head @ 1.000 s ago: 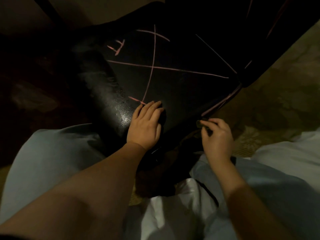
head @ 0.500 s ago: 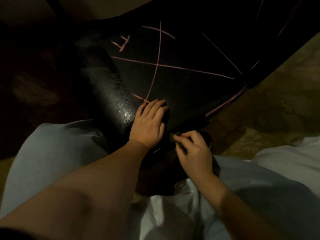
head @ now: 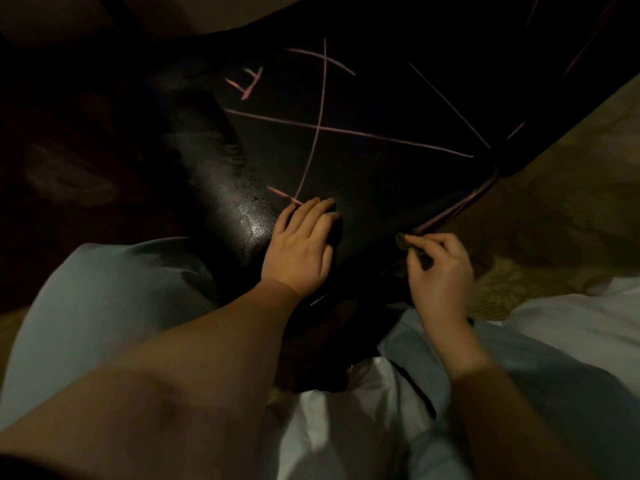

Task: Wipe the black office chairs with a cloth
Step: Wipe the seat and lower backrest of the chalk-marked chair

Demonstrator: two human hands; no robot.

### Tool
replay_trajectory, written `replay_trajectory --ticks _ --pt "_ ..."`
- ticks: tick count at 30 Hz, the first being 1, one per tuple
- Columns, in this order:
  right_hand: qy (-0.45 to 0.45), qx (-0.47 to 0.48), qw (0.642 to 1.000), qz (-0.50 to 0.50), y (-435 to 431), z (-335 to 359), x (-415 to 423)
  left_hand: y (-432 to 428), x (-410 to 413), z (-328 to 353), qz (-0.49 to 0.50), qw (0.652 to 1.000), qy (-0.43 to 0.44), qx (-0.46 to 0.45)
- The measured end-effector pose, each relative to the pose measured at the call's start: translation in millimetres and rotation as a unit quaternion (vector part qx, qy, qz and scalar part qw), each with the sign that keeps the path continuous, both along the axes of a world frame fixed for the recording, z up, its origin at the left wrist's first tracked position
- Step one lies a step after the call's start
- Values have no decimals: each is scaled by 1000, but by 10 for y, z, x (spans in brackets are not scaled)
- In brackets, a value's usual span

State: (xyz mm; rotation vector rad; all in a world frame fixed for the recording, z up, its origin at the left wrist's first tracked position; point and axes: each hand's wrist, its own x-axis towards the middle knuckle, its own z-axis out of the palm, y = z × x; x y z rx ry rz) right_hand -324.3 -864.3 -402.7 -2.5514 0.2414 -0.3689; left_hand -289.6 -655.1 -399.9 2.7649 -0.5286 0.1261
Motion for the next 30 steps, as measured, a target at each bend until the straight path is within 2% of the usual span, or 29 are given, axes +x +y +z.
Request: replay_trajectory --ticks 4,11,17,24,30 --pt "14 18 1000 18 88 -3 -82 0 -7 3 0 1000 -3 -2" --pt "19 1 986 168 388 35 -399 1 -2 1 1 1000 -17 -5" --pt "11 -10 990 142 329 70 -287 0 3 -2 0 1000 -14 -3" --pt "16 9 1000 -5 -68 52 35 -2 0 -11 2 1000 -1 -3" --pt "38 28 999 22 69 56 -44 3 -5 -17 -1 1000 0 -1"
